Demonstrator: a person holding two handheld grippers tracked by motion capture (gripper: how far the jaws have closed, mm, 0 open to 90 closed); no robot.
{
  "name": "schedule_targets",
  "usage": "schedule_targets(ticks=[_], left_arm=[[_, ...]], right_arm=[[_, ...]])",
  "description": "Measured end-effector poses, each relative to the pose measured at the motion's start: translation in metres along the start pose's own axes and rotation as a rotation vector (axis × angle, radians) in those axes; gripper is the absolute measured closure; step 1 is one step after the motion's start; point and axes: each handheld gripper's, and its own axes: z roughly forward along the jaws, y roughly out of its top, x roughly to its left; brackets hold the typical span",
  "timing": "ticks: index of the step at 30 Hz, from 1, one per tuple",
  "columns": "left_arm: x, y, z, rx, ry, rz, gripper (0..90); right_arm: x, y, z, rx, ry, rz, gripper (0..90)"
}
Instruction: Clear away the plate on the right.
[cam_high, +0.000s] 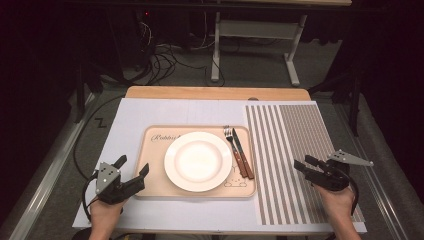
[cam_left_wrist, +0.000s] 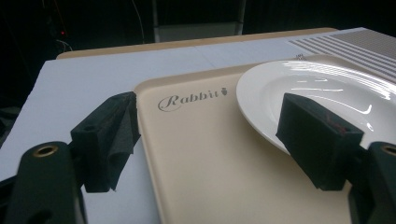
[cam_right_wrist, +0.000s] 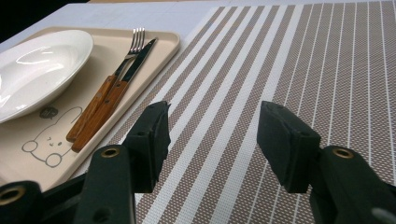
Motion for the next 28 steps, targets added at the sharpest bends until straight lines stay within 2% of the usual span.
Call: schedule_targets(ticks=[4, 6, 8, 13, 17, 20, 22, 28], left_arm=[[0.000, 0.000, 0.000, -0.001, -0.003, -0.002, 21.3], [0.000, 0.000, 0.000, 0.000, -0.003, -0.001, 21.3], [0.000, 0.000, 0.000, -0.001, -0.003, -0.001, 21.3], [0.000, 0.000, 0.000, -0.002, -0.003, -0.002, 21.3], [0.000, 0.000, -0.001, -0.004, -0.005, -0.004, 21.3], [0.000, 0.001, -0.001, -0.007, -0.006, -0.005, 21.3], [0.000, 0.001, -0.002, -0.009, -0.009, -0.006, 21.3], [-0.001, 0.001, -0.002, -0.010, -0.012, -0.001, 21.3]], right_arm=[[0.002, -0.005, -0.002, -0.016, -0.009, -0.032, 43.0], [0.003, -0.008, -0.004, -0.027, -0.003, -0.036, 42.1], [0.004, -0.011, -0.006, -0.066, 0.018, -0.037, 41.3], [0.009, -0.019, -0.012, -0.103, 0.014, -0.087, 39.7], [0.010, -0.026, -0.014, -0.119, 0.018, -0.096, 37.3], [0.011, -0.032, -0.021, -0.170, 0.028, -0.119, 35.7], [0.011, -0.036, -0.026, -0.207, 0.025, -0.122, 35.6], [0.010, -0.041, -0.030, -0.219, 0.028, -0.111, 34.4]])
